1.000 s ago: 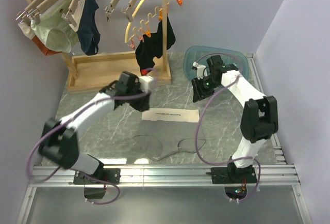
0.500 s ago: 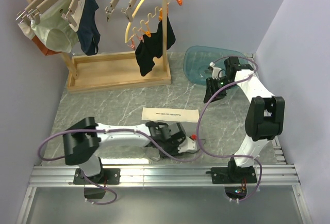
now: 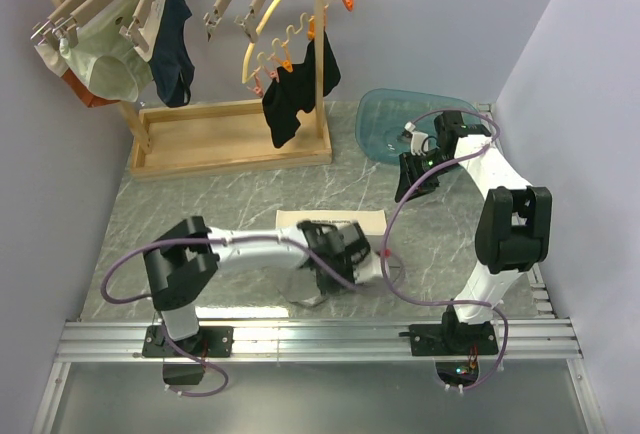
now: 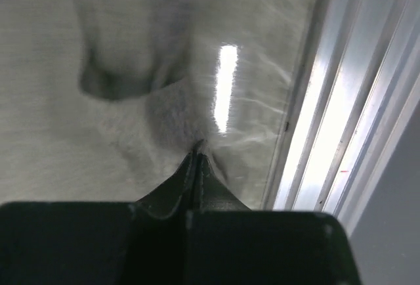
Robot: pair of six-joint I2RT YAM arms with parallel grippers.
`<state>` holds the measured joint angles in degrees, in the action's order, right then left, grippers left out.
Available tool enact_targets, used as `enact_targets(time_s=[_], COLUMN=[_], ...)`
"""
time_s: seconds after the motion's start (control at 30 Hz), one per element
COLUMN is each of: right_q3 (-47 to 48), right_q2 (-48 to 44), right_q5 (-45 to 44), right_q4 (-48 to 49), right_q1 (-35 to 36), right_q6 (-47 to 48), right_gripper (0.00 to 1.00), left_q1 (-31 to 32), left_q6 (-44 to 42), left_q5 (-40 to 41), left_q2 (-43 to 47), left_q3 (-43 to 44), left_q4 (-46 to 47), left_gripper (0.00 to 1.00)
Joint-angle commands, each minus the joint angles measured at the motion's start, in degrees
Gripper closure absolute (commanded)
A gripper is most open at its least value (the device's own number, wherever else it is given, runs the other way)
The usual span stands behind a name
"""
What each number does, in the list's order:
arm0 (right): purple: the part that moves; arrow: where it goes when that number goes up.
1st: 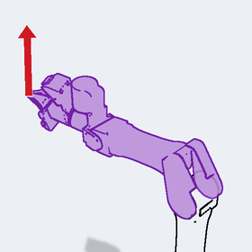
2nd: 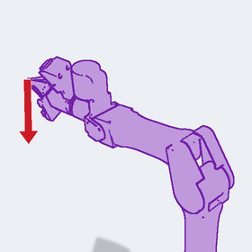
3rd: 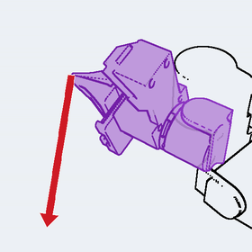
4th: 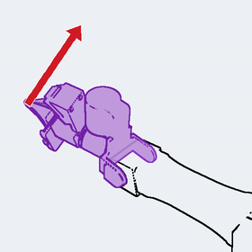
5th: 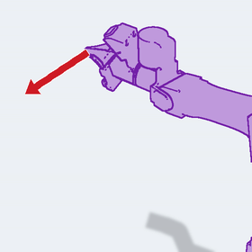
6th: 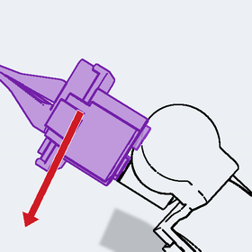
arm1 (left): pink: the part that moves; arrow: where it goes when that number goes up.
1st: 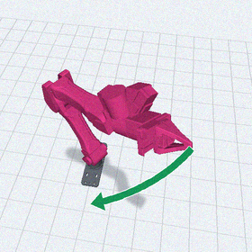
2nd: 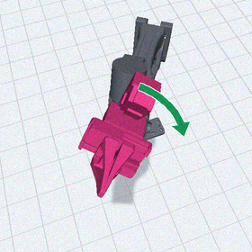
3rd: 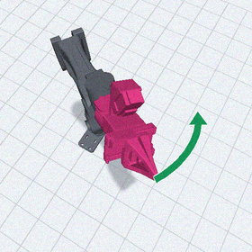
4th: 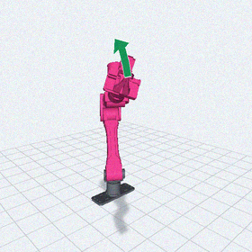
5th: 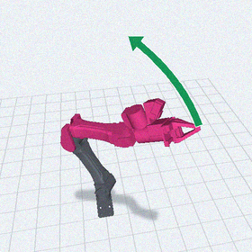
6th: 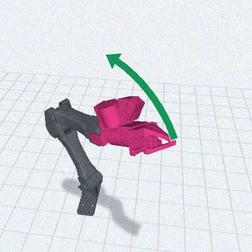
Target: Clip the underwear to the hanger
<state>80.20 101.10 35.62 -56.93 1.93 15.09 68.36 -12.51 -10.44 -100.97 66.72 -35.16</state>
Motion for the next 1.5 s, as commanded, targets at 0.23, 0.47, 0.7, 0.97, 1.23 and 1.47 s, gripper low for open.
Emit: enact_targets(time_s=[0.23,0.47,0.7,0.97,1.23,1.47], right_q3=[0.6,-0.5,-0.8,-1.2,-2.1,-2.8], right_q2=[1.2,0.2,1.0,0.8,1.0,1.0], right_q5=[1.7,1.2,2.1,1.6,1.9,1.9], right_q4=[-1.0,-1.7,-1.5,-1.7,-1.3,-1.1], right_q1=[-0.4,-0.4,-0.4,-0.4,-0.5,-0.8], right_q6=[1.1,2.2,2.2,2.7,2.8,3.0], right_gripper=[0.60,0.60,0.60,0.60,0.60,0.60], left_q1=[-20.2,-22.9,-21.3,-14.8,-11.1,-11.1], left_q6=[-9.2,-8.5,-8.8,-10.5,-12.0,-12.8], left_q5=[-27.1,-24.1,-19.9,-12.4,-4.7,-1.8], left_q2=[-8.3,-5.0,0.7,1.2,-1.4,-5.4], left_q3=[14.8,14.1,13.7,8.9,6.0,5.4], left_q4=[-13.3,-9.7,-7.2,-1.0,6.7,10.0], left_gripper=[0.91,0.58,0.53,0.56,0.55,0.56])
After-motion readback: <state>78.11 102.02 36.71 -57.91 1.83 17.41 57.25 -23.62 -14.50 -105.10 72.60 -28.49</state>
